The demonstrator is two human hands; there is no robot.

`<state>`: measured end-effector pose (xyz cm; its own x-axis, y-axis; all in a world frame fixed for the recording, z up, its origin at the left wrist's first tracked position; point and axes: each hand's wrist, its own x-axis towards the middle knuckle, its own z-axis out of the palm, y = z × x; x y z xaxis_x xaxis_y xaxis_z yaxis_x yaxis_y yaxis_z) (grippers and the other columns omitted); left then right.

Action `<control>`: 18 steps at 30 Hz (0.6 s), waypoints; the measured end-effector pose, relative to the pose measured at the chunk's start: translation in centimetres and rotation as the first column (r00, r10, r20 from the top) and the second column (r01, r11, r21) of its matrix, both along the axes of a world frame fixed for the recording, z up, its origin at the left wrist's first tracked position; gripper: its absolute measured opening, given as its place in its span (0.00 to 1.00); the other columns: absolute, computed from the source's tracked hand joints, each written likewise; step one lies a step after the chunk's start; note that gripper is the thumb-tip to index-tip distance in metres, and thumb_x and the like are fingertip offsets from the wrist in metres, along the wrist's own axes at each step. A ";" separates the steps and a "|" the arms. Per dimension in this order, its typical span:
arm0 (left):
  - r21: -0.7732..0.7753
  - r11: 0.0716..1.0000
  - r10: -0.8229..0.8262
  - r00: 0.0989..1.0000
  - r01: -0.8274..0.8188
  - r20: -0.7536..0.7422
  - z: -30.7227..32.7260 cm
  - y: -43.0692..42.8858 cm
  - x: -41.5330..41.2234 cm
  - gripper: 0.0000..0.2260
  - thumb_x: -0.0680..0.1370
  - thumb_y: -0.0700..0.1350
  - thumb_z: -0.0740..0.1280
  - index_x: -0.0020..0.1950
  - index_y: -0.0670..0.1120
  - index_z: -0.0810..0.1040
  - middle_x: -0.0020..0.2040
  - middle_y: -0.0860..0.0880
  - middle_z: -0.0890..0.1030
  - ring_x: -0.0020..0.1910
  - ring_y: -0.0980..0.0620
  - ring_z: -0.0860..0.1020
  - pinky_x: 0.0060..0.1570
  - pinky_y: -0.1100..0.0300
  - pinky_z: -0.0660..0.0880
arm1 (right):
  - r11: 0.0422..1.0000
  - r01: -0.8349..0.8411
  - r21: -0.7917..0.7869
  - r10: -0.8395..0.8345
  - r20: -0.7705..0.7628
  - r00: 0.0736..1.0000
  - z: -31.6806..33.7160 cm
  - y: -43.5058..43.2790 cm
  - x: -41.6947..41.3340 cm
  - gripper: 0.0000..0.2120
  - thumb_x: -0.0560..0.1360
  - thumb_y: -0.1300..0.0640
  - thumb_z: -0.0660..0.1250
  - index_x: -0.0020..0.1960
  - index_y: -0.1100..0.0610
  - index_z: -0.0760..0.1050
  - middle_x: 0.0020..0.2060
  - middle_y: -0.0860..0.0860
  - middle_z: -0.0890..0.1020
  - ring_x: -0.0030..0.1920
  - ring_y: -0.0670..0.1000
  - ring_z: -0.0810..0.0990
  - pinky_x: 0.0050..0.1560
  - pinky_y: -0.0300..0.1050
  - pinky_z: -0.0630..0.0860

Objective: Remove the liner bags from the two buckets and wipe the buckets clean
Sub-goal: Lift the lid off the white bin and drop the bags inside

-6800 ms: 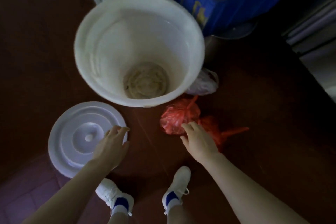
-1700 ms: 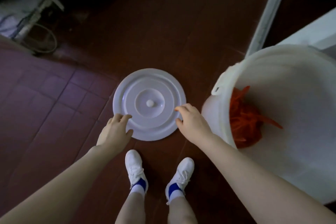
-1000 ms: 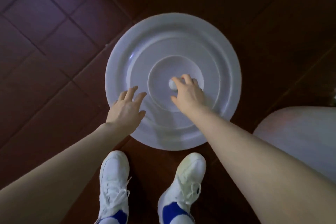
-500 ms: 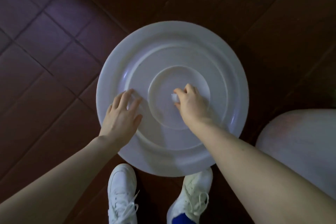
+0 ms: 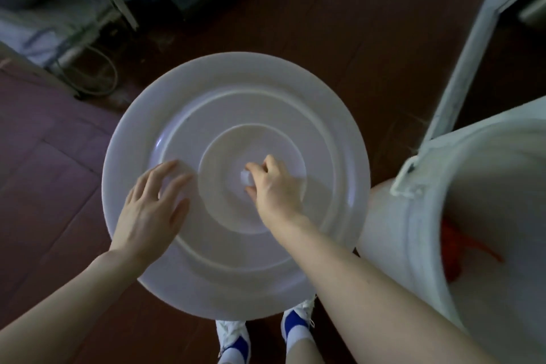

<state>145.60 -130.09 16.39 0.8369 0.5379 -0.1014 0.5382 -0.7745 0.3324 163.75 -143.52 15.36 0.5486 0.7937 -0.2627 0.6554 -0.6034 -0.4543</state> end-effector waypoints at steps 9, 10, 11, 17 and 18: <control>0.154 0.964 -0.237 0.963 0.217 0.126 15.1 -3.5 4.5 0.21 0.79 0.53 0.58 0.65 0.43 0.78 0.69 0.40 0.71 0.64 0.35 0.71 0.57 0.37 0.74 | 0.969 0.178 0.172 -0.195 0.088 0.977 15.7 -7.6 2.7 0.17 0.76 0.57 0.67 0.64 0.55 0.75 0.53 0.57 0.73 0.56 0.58 0.71 0.54 0.50 0.69; 0.165 0.959 -0.255 0.957 0.231 0.141 16.0 -4.3 5.7 0.20 0.79 0.52 0.59 0.64 0.43 0.79 0.68 0.40 0.72 0.64 0.35 0.71 0.57 0.37 0.74 | 0.963 0.198 0.182 -0.219 0.100 0.971 16.8 -8.8 3.6 0.17 0.76 0.57 0.67 0.64 0.54 0.75 0.53 0.57 0.73 0.56 0.58 0.71 0.55 0.50 0.69; 0.174 0.954 -0.272 0.950 0.244 0.155 16.8 -5.3 6.9 0.20 0.79 0.52 0.59 0.64 0.43 0.79 0.68 0.40 0.72 0.64 0.35 0.71 0.57 0.37 0.74 | 0.958 0.216 0.187 -0.239 0.109 0.965 17.8 -10.2 4.5 0.17 0.76 0.56 0.67 0.65 0.54 0.75 0.53 0.57 0.73 0.56 0.58 0.71 0.55 0.50 0.69; 0.196 0.900 -0.424 0.888 0.390 0.180 18.2 -14.7 15.6 0.20 0.78 0.52 0.59 0.64 0.43 0.79 0.68 0.40 0.73 0.65 0.37 0.71 0.57 0.40 0.74 | 0.928 0.355 0.113 -0.369 0.147 0.918 20.2 -21.7 10.5 0.18 0.75 0.54 0.67 0.65 0.51 0.75 0.55 0.56 0.72 0.59 0.57 0.71 0.52 0.50 0.72; 0.183 0.889 -0.448 0.878 0.419 0.166 18.0 -16.7 17.0 0.20 0.78 0.52 0.59 0.64 0.44 0.79 0.69 0.41 0.72 0.66 0.37 0.70 0.58 0.40 0.74 | 0.922 0.379 0.085 -0.388 0.157 0.908 20.2 -24.0 11.4 0.17 0.76 0.53 0.66 0.65 0.51 0.75 0.55 0.55 0.72 0.59 0.56 0.71 0.51 0.50 0.73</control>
<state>162.58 -146.75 34.39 0.9838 0.1128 0.1392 0.0719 -0.9602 0.2699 175.14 -167.55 35.57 0.8456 0.5233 -0.1051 0.4474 -0.8022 -0.3954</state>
